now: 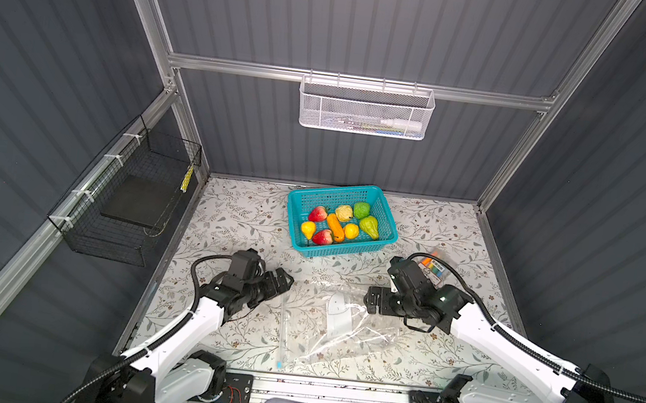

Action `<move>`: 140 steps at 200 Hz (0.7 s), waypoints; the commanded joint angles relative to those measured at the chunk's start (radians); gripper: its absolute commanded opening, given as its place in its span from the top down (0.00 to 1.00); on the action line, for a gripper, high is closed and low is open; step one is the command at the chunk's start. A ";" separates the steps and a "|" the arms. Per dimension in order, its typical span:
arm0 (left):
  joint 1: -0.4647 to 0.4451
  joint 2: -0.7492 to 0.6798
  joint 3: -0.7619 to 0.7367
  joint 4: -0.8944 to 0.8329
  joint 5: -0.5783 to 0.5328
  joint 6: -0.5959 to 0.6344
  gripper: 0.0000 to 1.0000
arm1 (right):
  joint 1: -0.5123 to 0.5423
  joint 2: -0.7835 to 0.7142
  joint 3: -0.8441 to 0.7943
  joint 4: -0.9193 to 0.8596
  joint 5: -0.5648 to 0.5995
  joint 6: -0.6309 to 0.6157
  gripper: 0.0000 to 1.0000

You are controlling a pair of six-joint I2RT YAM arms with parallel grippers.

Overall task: Place the food in the zip-top bag and seal the zipper
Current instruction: 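Move both grippers down to the clear zip-top bag's opening edges and pinch them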

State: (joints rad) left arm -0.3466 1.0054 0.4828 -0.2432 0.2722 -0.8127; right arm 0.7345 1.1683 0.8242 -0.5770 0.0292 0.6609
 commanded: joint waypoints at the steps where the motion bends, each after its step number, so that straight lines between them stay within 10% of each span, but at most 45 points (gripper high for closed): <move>1: -0.007 -0.037 -0.046 -0.008 0.112 -0.052 0.04 | 0.003 -0.042 -0.077 0.115 -0.029 0.078 0.01; 140: -0.028 -0.002 -0.167 0.146 0.179 -0.081 0.25 | 0.002 -0.001 -0.100 0.138 0.024 0.101 0.01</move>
State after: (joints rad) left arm -0.3660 1.0046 0.3447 -0.1211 0.4362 -0.8879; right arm 0.7345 1.1545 0.7120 -0.4438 0.0338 0.7547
